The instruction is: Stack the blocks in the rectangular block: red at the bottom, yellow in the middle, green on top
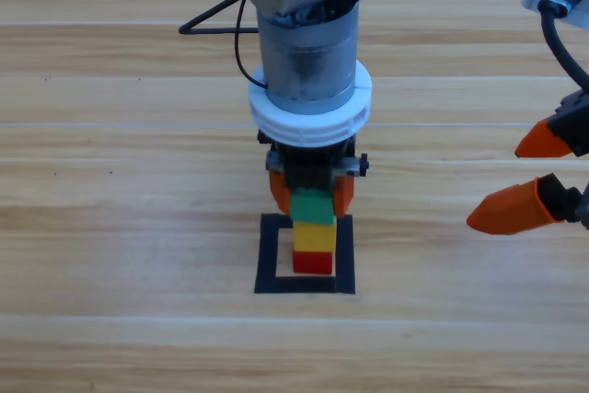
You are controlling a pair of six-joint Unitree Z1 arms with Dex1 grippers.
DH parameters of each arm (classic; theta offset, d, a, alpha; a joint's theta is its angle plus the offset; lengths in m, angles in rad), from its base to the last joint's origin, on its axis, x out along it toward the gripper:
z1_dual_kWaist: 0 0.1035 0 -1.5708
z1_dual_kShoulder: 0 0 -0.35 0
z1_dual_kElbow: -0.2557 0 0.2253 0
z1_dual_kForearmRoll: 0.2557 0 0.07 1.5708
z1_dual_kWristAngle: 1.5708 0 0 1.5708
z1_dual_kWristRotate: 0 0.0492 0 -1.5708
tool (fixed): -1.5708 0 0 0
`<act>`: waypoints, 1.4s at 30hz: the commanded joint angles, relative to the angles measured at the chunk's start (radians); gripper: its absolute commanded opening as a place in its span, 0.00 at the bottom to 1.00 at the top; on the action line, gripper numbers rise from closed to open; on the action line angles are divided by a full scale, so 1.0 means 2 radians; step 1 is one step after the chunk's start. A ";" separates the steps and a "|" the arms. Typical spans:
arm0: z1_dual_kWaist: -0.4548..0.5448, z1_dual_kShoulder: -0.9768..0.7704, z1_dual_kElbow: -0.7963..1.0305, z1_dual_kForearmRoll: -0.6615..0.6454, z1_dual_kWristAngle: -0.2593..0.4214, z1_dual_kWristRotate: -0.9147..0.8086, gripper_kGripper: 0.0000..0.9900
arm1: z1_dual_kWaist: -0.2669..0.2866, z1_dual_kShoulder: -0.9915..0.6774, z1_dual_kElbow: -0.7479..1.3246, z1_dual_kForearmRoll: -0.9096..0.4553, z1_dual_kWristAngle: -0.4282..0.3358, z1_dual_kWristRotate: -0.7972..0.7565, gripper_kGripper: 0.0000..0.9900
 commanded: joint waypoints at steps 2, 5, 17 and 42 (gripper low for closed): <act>-0.010 0.027 -0.004 0.005 0.005 -0.018 0.00 | -0.014 0.012 0.008 0.003 0.010 0.000 0.99; -0.010 0.027 -0.005 0.005 0.004 -0.022 0.00 | -0.014 0.012 0.008 0.003 0.010 0.000 0.99; -0.010 0.037 -0.008 0.005 0.010 -0.025 0.00 | -0.014 0.012 0.008 0.003 0.010 0.000 0.99; -0.010 0.000 -0.002 0.005 0.011 -0.027 1.00 | -0.014 0.009 0.005 0.010 0.020 0.000 0.99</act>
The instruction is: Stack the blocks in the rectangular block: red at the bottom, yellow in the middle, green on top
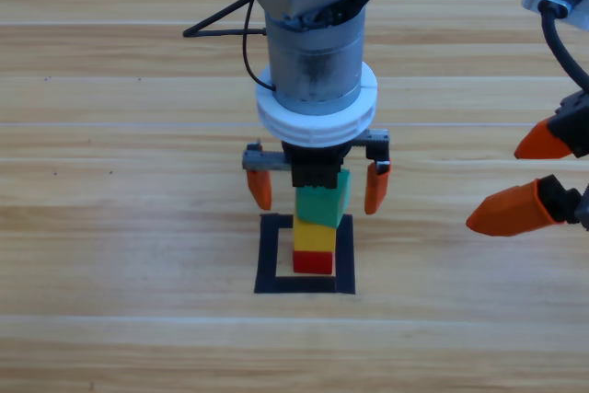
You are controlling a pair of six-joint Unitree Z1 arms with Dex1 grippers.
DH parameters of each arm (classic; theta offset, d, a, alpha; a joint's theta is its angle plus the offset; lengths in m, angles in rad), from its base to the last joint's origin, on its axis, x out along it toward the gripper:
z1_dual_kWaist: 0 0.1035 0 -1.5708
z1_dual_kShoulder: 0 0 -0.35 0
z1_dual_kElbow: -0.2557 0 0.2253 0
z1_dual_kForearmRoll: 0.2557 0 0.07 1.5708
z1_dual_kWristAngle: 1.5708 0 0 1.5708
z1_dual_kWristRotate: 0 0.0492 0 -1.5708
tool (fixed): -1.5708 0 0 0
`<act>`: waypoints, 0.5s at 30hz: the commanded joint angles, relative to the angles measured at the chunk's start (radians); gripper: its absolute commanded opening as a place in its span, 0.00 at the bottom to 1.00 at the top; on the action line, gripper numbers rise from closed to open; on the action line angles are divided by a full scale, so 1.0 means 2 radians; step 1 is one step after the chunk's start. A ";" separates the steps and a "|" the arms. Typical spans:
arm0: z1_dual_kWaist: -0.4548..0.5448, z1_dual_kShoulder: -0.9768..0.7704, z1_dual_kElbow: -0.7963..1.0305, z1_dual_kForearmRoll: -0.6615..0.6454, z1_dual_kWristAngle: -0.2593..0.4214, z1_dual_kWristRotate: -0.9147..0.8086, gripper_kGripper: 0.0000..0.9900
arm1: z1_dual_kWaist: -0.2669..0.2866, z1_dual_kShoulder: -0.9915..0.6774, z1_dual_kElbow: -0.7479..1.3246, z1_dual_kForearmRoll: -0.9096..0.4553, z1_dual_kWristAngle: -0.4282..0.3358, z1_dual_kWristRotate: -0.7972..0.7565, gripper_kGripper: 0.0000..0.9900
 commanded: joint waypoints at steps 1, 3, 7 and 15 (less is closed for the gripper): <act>-0.010 -0.015 0.014 0.005 0.007 -0.005 1.00 | -0.014 0.009 0.005 0.009 0.017 0.000 0.99; -0.010 -0.022 0.015 0.005 0.010 -0.004 1.00 | -0.014 0.008 0.005 0.009 0.017 0.000 0.99; -0.010 -0.068 -0.006 0.005 0.019 0.010 1.00 | -0.014 0.013 0.003 0.009 0.016 0.000 0.99; -0.037 -0.257 0.089 -0.011 0.128 -0.008 1.00 | -0.014 0.018 0.000 0.010 0.014 0.000 0.99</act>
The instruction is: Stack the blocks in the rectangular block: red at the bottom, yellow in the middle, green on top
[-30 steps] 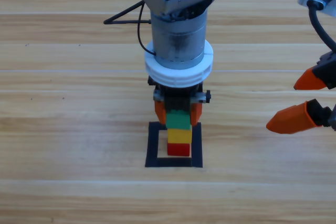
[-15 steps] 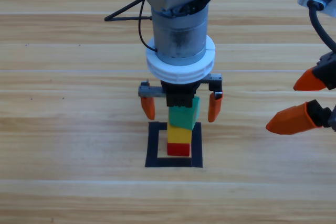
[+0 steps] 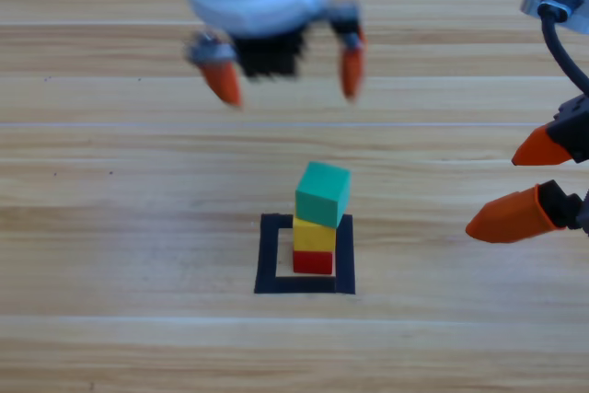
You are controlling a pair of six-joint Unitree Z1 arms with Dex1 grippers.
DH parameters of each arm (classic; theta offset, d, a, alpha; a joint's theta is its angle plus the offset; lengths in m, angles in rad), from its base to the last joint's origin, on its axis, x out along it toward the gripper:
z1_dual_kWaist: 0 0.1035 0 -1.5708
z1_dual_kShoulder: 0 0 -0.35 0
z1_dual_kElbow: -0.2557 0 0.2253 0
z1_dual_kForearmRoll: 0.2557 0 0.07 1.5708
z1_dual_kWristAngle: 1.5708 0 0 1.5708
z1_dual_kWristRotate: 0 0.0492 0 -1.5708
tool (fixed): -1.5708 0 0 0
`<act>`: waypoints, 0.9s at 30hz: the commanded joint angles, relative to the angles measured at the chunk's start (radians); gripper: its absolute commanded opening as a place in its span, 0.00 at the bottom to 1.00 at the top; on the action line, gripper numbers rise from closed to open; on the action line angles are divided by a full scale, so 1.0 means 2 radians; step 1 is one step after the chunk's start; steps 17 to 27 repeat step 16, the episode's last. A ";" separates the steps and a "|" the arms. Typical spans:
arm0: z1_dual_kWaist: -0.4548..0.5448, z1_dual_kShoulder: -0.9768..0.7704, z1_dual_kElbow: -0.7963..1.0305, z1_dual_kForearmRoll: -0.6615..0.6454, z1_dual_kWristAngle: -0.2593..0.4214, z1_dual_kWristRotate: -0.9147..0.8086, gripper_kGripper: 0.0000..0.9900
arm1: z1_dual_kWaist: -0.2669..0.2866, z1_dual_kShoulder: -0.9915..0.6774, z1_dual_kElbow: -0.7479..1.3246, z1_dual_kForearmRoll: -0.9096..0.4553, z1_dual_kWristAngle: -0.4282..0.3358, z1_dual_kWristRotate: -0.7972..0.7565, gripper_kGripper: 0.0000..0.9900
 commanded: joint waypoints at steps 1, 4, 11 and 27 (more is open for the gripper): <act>-0.064 -0.131 0.092 -0.018 0.094 -0.027 1.00 | -0.014 0.018 -0.001 0.006 0.005 0.000 0.99; -0.137 -0.192 0.241 -0.117 0.142 -0.033 1.00 | -0.014 0.024 -0.005 0.008 0.009 0.000 0.99; -0.211 -0.251 0.438 -0.286 0.161 0.016 1.00 | -0.014 0.035 -0.008 0.014 0.014 -0.001 0.99; -0.215 -0.268 0.452 -0.286 0.167 0.018 1.00 | -0.014 0.036 -0.008 0.015 0.012 -0.001 0.99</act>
